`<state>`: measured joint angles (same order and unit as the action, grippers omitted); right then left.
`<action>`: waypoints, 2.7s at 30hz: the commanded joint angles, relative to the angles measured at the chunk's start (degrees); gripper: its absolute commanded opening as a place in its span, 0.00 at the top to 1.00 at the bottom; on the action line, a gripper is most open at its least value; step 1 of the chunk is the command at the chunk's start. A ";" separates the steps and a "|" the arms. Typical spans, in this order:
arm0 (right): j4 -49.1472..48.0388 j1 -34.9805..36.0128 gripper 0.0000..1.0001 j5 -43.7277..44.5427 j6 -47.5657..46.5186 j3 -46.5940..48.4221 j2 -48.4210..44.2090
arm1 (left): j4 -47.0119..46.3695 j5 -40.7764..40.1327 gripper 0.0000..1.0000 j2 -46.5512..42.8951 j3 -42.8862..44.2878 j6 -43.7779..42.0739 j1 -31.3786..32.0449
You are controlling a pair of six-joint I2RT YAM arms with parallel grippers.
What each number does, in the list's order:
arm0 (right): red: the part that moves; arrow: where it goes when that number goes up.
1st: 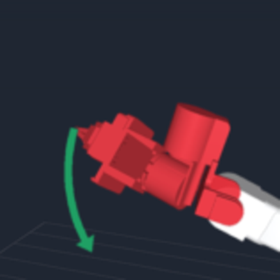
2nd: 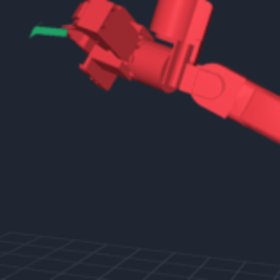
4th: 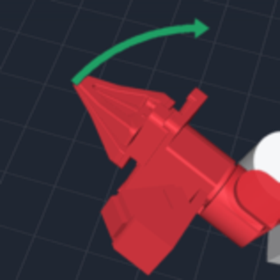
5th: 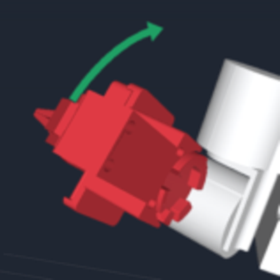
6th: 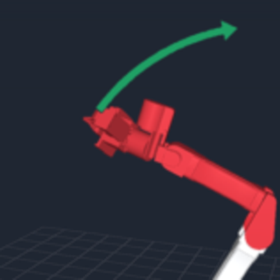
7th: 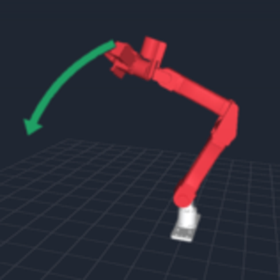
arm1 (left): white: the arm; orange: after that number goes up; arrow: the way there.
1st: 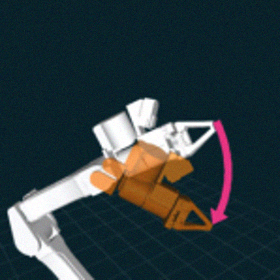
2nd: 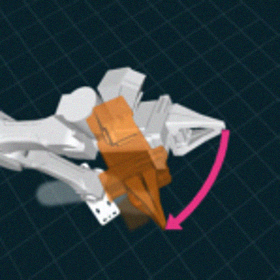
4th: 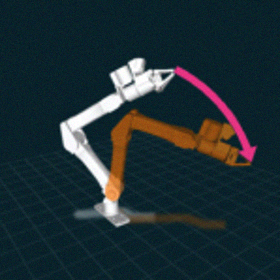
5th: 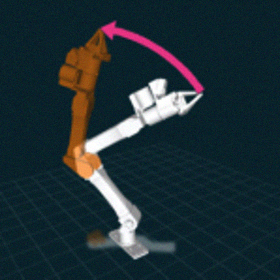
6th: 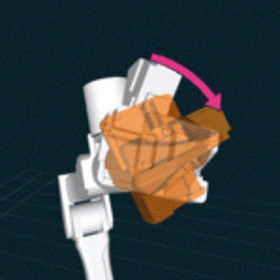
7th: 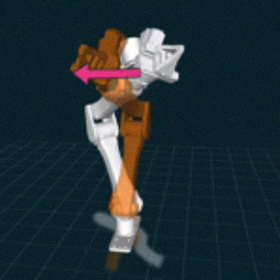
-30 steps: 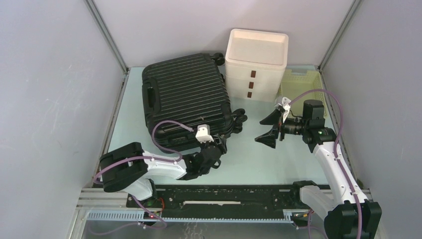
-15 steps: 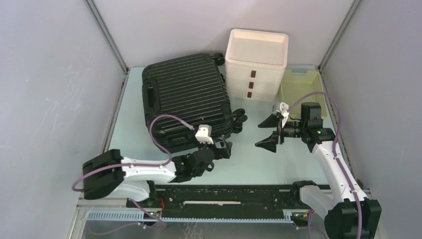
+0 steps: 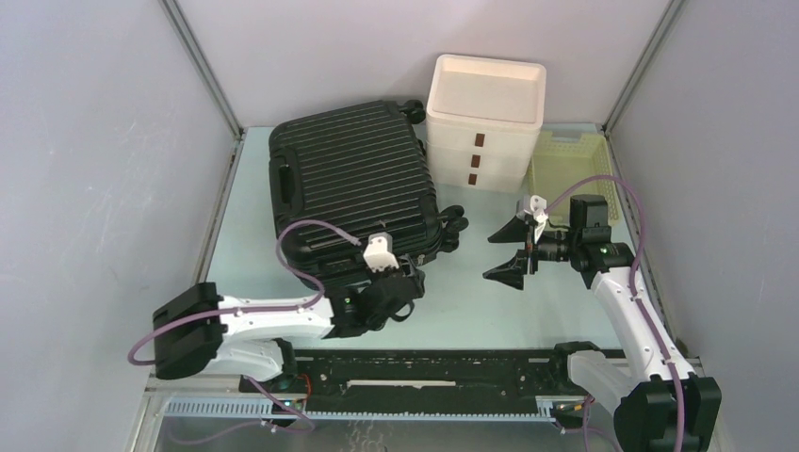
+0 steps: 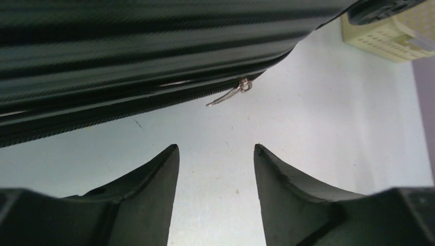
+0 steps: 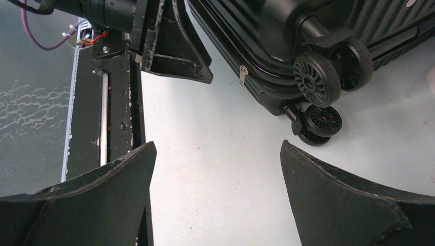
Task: Open, take out, and arrange the luggage
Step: Grab the zipper of the luggage, then unzip the zipper of the luggage.
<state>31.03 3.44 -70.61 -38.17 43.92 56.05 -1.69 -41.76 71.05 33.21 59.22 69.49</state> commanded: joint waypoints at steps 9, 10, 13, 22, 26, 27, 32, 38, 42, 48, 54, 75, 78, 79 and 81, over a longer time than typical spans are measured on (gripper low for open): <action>-0.99 -0.29 0.00 -0.06 -0.19 0.11 -0.26 | 11.53 -15.76 0.42 16.28 16.13 4.92 -0.80; -0.97 -0.30 0.00 -0.06 -0.23 0.11 -0.30 | 11.54 -16.94 0.42 17.18 16.76 5.35 -0.85; -0.89 -0.28 0.00 0.03 -0.49 0.11 -0.17 | 11.33 -19.28 0.42 19.39 18.61 5.88 -1.31; -0.59 0.16 0.00 0.55 -1.16 0.11 0.06 | 11.92 -20.30 0.47 24.92 23.43 6.58 -3.05; -0.39 0.24 0.00 0.64 -1.45 0.11 0.28 | 12.48 -20.03 0.54 25.28 24.56 6.46 -3.05; -0.35 0.25 0.00 0.71 -1.53 0.11 0.34 | 12.50 -19.84 0.55 25.14 24.60 6.33 -3.05; -0.20 0.33 0.00 0.98 -1.89 0.16 0.62 | 12.35 -19.33 0.69 23.64 23.87 5.15 -2.75; 0.00 0.42 0.00 1.09 -2.17 0.11 0.72 | 11.41 -19.30 0.82 21.64 22.83 3.59 -2.14; 0.00 0.35 0.00 1.34 -2.34 0.11 0.66 | 11.45 -19.83 0.87 21.40 22.35 3.02 -1.61; 0.07 0.16 0.00 1.26 -2.39 0.11 0.45 | 12.61 -20.95 0.91 19.98 20.82 2.83 -0.75; 0.25 0.16 0.00 1.26 -2.56 0.11 0.41 | 14.34 -21.61 0.91 19.00 19.18 3.62 0.26; 1.05 0.60 0.00 2.93 -4.49 0.08 0.99 | 20.40 -22.69 0.91 13.79 12.14 9.25 1.60; 1.14 0.60 0.00 3.10 -4.78 0.11 0.97 | 20.61 -22.67 0.91 12.40 10.43 9.69 1.72; 1.22 0.58 0.00 3.18 -4.87 0.11 0.98 | 20.98 -22.71 0.91 11.98 9.92 9.95 1.78; 1.31 0.60 0.00 3.28 -5.06 0.11 0.99 | 21.98 -22.80 0.91 11.10 8.99 10.77 1.79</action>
<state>32.25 3.79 -67.57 -41.78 43.92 56.99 16.23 -59.92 85.60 44.77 67.40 70.74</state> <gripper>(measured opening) 0.998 0.185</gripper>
